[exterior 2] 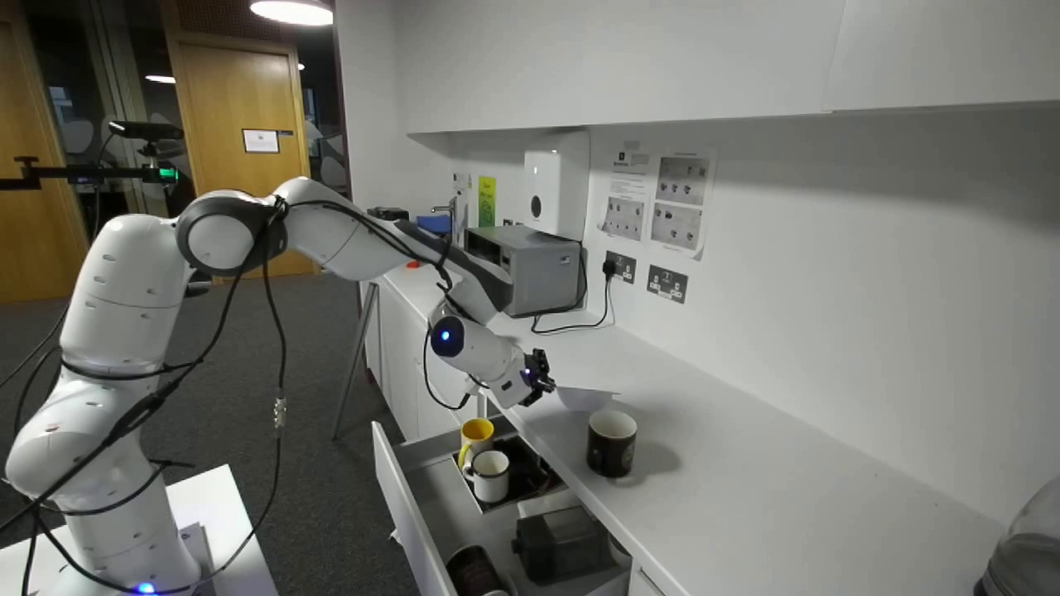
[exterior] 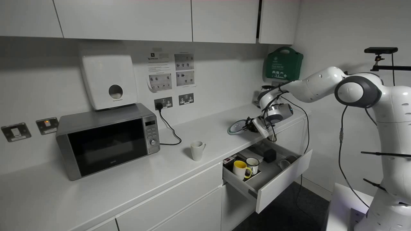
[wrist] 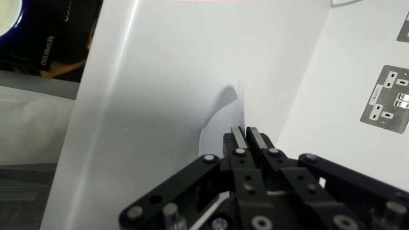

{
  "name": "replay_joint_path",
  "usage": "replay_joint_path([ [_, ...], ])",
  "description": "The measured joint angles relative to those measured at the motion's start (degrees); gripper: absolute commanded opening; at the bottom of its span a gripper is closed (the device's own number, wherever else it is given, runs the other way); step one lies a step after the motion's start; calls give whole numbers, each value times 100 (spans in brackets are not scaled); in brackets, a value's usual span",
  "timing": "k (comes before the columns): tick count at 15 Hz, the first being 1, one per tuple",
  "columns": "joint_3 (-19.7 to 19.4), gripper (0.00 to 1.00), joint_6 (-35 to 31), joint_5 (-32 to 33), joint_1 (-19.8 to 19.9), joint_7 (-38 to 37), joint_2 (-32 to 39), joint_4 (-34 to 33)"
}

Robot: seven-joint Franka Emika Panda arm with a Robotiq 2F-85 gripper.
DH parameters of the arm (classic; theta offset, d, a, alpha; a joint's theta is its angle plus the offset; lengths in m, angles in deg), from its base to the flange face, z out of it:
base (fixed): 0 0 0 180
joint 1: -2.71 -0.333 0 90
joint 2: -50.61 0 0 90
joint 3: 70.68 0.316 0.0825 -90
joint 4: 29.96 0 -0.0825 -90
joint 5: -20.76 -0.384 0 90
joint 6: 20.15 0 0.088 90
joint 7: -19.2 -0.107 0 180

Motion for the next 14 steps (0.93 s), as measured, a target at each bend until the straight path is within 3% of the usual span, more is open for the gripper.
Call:
replay_joint_path([
  [8, -148, 1, 347, -600, 33, 656, -113, 98],
  [14, -283, 1, 965, -1124, 169, 1204, -476, 703],
])
